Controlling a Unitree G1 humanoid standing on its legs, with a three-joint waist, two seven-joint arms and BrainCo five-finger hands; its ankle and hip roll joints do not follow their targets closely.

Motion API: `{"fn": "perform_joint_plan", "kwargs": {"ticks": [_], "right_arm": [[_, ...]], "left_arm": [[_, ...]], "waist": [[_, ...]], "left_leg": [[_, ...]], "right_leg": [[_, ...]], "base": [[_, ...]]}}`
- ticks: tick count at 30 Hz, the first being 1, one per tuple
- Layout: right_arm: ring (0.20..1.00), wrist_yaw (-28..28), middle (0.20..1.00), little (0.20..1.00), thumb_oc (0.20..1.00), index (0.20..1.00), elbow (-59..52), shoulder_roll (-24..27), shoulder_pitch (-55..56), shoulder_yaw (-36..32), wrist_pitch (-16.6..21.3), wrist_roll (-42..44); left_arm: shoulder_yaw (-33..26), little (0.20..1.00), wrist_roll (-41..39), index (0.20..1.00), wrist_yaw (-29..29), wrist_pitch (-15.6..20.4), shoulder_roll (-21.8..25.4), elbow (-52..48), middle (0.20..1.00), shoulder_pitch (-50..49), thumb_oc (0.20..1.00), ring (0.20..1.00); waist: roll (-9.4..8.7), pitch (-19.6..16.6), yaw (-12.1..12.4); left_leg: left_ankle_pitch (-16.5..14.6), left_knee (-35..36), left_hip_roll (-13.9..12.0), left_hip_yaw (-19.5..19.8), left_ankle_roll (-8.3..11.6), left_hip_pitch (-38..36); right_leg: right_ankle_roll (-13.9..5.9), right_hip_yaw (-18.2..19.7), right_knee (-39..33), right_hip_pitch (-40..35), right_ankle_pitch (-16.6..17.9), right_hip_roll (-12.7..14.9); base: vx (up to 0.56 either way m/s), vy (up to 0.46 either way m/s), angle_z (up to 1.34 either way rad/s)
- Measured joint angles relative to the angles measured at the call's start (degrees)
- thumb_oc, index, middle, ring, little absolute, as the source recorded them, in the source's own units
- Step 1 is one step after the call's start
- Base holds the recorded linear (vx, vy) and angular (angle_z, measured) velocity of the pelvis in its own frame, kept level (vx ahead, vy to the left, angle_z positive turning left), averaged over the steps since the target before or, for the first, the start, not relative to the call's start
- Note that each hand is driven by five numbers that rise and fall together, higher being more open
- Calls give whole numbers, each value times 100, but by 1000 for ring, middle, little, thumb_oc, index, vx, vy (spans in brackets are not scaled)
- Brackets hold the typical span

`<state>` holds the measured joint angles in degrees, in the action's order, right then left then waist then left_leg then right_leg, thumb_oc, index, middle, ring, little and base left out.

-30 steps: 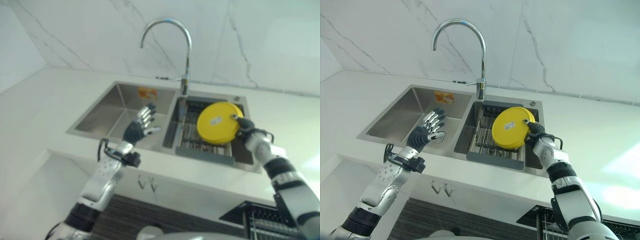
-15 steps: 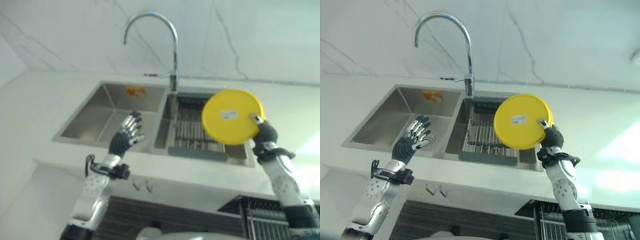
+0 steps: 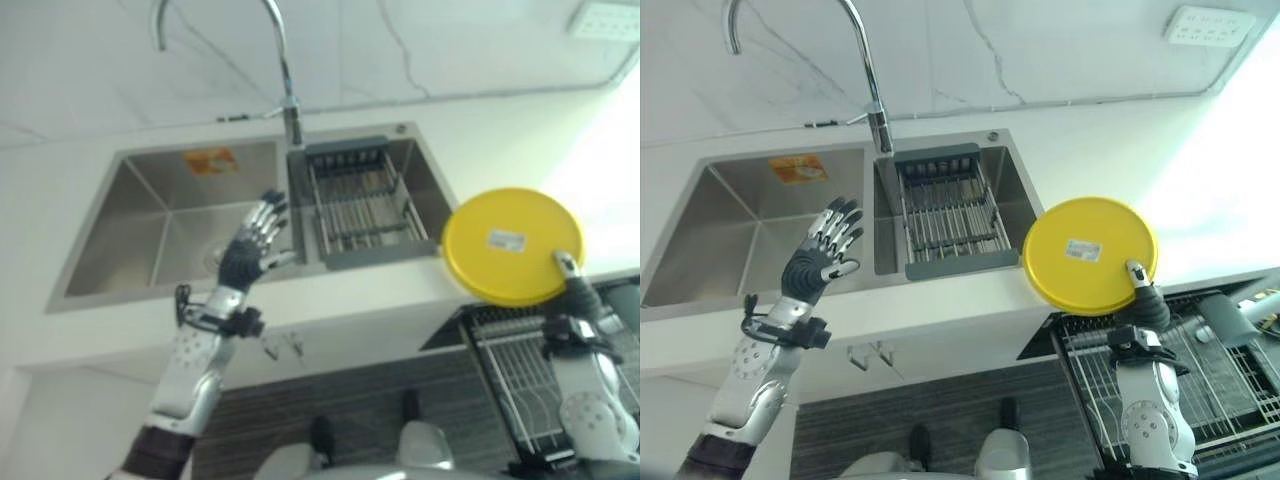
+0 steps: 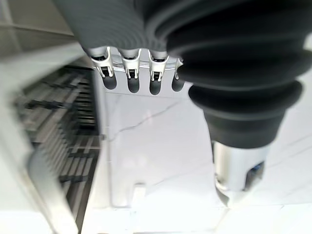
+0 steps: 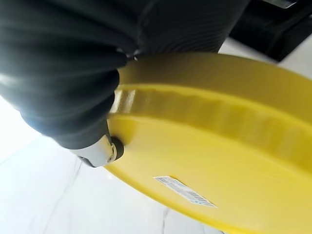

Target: Place the dishes in the dishwasher.

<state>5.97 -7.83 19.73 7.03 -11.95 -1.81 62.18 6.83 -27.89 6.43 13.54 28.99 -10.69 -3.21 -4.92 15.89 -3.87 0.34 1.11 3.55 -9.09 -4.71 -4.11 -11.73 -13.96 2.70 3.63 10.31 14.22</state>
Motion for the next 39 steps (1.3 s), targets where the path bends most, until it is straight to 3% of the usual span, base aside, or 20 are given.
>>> {"fn": "perform_joint_plan", "kwargs": {"ticks": [2, 3, 5, 8, 9, 10, 11, 13, 14, 15, 18, 20, 24, 28, 29, 30, 32, 34, 36, 39], "right_arm": [[200, -71, 200, 200, 200, 200, -6, 69, -106, 9, 24, 10], [200, -101, 200, 200, 200, 200, -1, 174, -337, 26, 37, 14], [200, -188, 200, 200, 200, 200, -6, 202, -909, 70, 184, 36], [200, -191, 200, 200, 200, 200, -120, 174, -1193, 93, 357, 36], [200, -164, 200, 200, 200, 200, -231, 78, -1176, 104, 406, 36], [200, -120, 200, 200, 200, 200, -305, -56, -1141, 192, 418, 32], [200, -104, 200, 200, 200, 200, -303, -85, -1127, 286, 417, 5], [200, -26, 200, 200, 200, 200, -304, -270, -1099, 480, 542, -102], [200, -17, 200, 200, 200, 200, -308, -327, -1017, 523, 603, -159], [200, 25, 200, 200, 200, 200, -357, -237, -763, 530, 761, -241], [200, 80, 200, 200, 200, 200, -322, 210, -410, 414, 1055, -244], [200, 60, 200, 200, 200, 200, -330, 349, -255, 331, 1134, -220], [200, -124, 200, 200, 200, 200, -515, 307, -483, 507, 1107, -66], [200, -292, 200, 200, 200, 200, -688, 216, -594, 924, 1096, -157], [200, -290, 200, 200, 200, 200, -688, 216, -593, 905, 1102, -187], [200, -282, 200, 200, 200, 200, -681, 211, -589, 882, 1110, -255], [200, -221, 200, 200, 200, 200, -765, 211, -594, 929, 1140, -302], [200, -60, 200, 200, 200, 200, -829, 61, -549, 1012, 1213, -484], [200, 100, 200, 200, 200, 200, -848, -25, -517, 1239, 1280, -734], [200, 243, 200, 200, 200, 200, -843, -53, -662, 1426, 1275, -1056]], "left_arm": [[74, 1000, 46, 1000, -29, 14, -53, -37, 1000, 133, 1000, 1000], [142, 1000, 134, 1000, -86, 22, -68, -63, 1000, 272, 1000, 1000], [227, 1000, 226, 1000, -216, 28, -40, -69, 1000, 444, 1000, 1000], [227, 1000, 281, 1000, -302, 8, 50, -96, 1000, 648, 1000, 1000], [224, 1000, 281, 1000, -309, -5, 127, -105, 1000, 692, 1000, 1000], [201, 1000, 280, 1000, -309, -36, 262, -207, 1000, 669, 1000, 1000], [209, 1000, 282, 1000, -304, -47, 262, -293, 1000, 563, 1000, 1000], [256, 1000, 332, 1000, -309, -132, 199, -294, 1000, 466, 1000, 1000], [320, 1000, 361, 1000, -317, -174, 20, -234, 1000, 488, 1000, 1000], [546, 1000, 438, 1000, -286, -246, -310, -229, 1000, 485, 1000, 1000], [655, 1000, 446, 1000, -230, -251, -636, -82, 1000, 569, 1000, 1000], [631, 1000, 455, 1000, -248, -255, -833, 23, 1000, 545, 1000, 1000], [625, 1000, 656, 1000, -364, -284, -832, -71, 1000, 339, 1000, 1000], [600, 1000, 657, 1000, -403, -272, -767, -65, 1000, -30, 1000, 1000], [593, 1000, 655, 1000, -399, -273, -681, -67, 1000, -150, 1000, 1000], [579, 1000, 654, 1000, -396, -274, -599, -63, 1000, -205, 1000, 1000], [358, 1000, 653, 1000, -384, -238, -551, -105, 1000, -274, 1000, 1000], [287, 1000, 657, 1000, -370, -219, -588, -212, 1000, -197, 1000, 1000], [467, 1000, 666, 1000, -352, -225, -634, -218, 1000, 18, 1000, 1000], [660, 1000, 918, 1000, -566, -247, -553, -219, 1000, 408, 1000, 1000]], "waist": [[150, -16, 52], [263, 4, 222], [292, 1, 464], [255, -39, 663], [203, -70, 719], [61, -151, 771], [104, -197, 813], [231, -245, 776], [370, -296, 694], [647, -463, 584], [1002, -665, 287], [1037, -722, 234], [1040, -777, 285], [978, -784, 375], [951, -783, 440], [856, -742, 456], [844, -774, 525], [918, -767, 438], [789, -720, 482], [513, -565, 542]], "left_leg": [[172, -105, -342, -146, -152, 205], [286, -11, -552, -293, -66, 188], [335, 1, -717, -613, -39, 206], [440, 37, -803, -754, 123, 200], [501, 90, -792, -781, 232, 204], [547, 203, -773, -795, 475, 205], [709, 326, -871, -650, 720, 176], [871, 393, -1193, -595, 890, 106], [869, 393, -1367, -584, 893, 94], [853, 429, -1607, -357, 1021, 184], [860, 238, -1839, 288, 1275, 307], [868, 16, -1984, 304, 1303, 396], [1119, 32, -2269, 25, 1081, 521], [1760, -291, -2252, -489, 920, 926], [2040, -323, -2197, -538, 1026, 1014], [2022, -351, -2044, -471, 1134, 1025], [1024, -462, -1022, -521, 1104, 766], [793, 25, -917, -1065, 886, 551], [772, 398, -892, -963, 624, 359], [679, 396, -715, -558, 550, 327]], "right_leg": [[78, -428, 1183, 183, -758, -364], [434, -711, 2002, 311, -1189, -514], [433, -950, 2153, -132, -1520, -264], [137, -973, 1238, -1040, -1503, 206], [69, -894, 742, -1342, -1346, 347], [125, -764, 238, -1539, -847, 430], [-17, -742, 55, -1524, -972, 304], [-44, -713, -71, -1428, -1322, 126], [36, -867, -103, -1436, -1365, 44], [219, -891, -407, -1464, -1134, -306], [344, -848, -304, -1398, -1194, -742], [419, -853, -287, -1387, -1252, -877], [647, -704, -352, -1197, -1226, -1182], [812, -580, -129, -889, -1454, -1178], [892, -562, -139, -880, -1501, -1140], [936, -586, -221, -931, -1501, -1027], [749, -588, -420, -1107, -1296, -758], [743, -795, -446, -1177, -1295, -907], [744, -899, -450, -1238, -1302, -987], [714, -817, -457, -1218, -1302, -882]], "base": [[-285, 115, -30], [-172, -8, -68], [-138, -115, -85], [-64, -226, -49], [-40, -252, -43], [-71, -397, -46], [-99, -564, -67], [-80, -637, -86], [-43, -515, -83], [-57, -620, -58], [-108, -621, -17], [-71, -462, -2], [-60, -350, -18], [-22, -313, 12], [54, -137, 27], [82, -82, 16], [120, -60, 12], [111, -15, 49], [137, 98, 38], [148, 163, -1]]}}
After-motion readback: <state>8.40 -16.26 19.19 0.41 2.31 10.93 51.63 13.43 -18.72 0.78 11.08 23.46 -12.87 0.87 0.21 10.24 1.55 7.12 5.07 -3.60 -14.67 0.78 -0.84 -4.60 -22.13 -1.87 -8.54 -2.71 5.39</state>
